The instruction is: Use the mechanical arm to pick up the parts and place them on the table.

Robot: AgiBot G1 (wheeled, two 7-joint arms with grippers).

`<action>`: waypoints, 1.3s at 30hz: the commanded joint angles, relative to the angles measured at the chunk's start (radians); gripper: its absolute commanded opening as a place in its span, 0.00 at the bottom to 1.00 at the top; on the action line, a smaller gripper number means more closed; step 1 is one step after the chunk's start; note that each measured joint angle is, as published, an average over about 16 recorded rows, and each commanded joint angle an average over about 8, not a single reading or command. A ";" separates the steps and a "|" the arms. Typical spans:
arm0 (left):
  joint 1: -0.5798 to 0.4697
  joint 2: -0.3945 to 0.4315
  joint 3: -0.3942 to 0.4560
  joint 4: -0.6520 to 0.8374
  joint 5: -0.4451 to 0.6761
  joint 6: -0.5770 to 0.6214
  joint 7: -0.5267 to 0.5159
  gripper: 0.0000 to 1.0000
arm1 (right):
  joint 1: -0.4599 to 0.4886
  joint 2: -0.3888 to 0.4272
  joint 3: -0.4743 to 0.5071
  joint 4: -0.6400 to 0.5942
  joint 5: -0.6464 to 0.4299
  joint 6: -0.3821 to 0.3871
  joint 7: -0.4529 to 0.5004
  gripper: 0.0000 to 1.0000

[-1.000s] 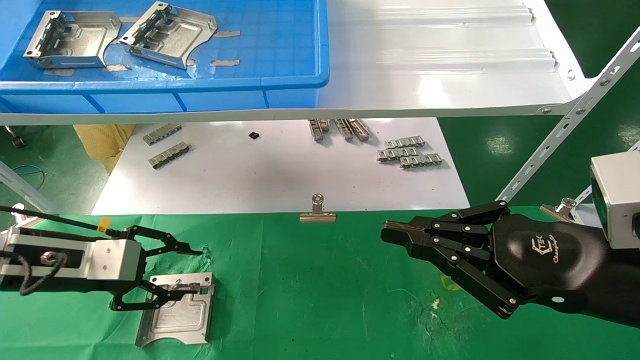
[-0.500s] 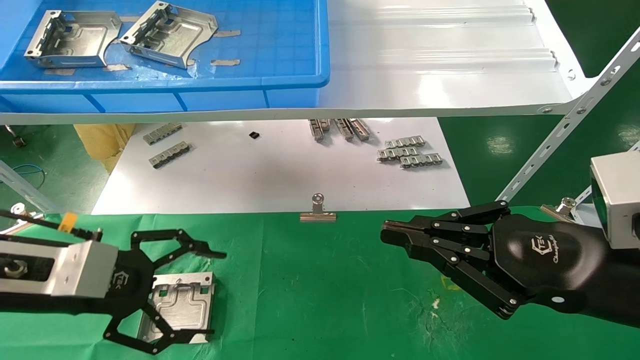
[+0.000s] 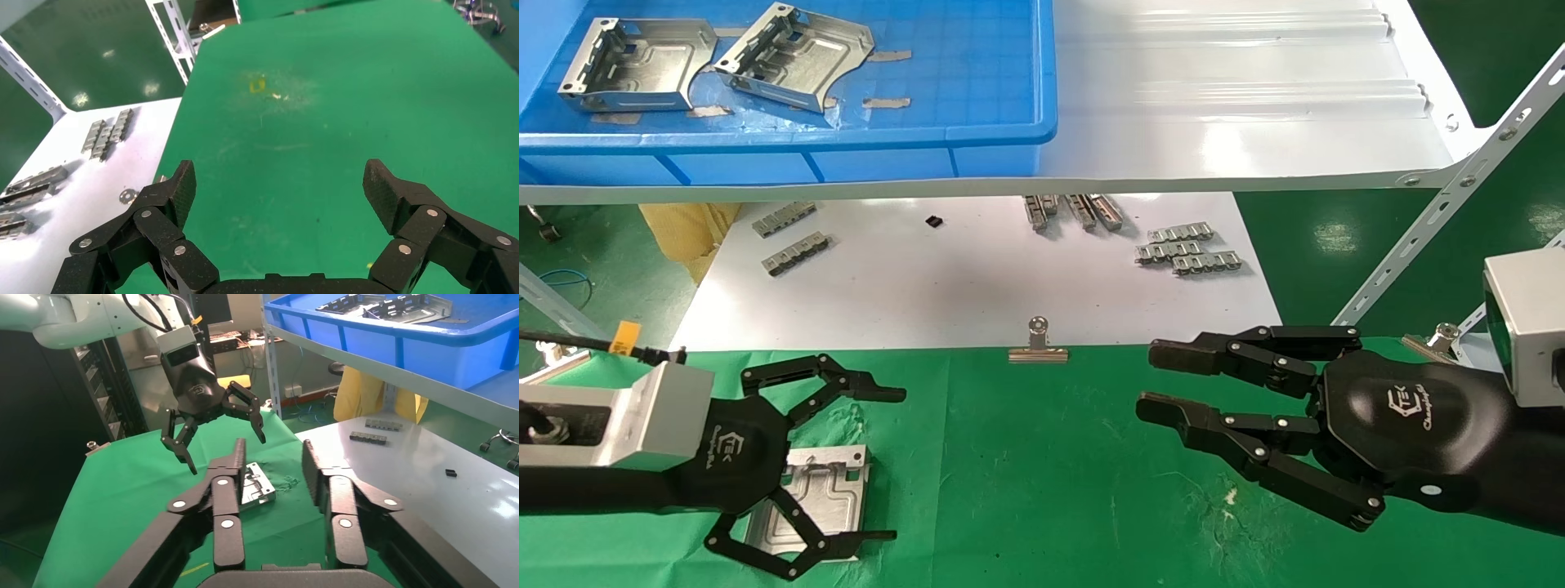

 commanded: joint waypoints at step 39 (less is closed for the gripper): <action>0.362 -0.034 -0.477 -0.336 -0.129 -0.041 -0.412 1.00 | 0.000 0.000 0.000 0.000 0.000 0.000 0.000 1.00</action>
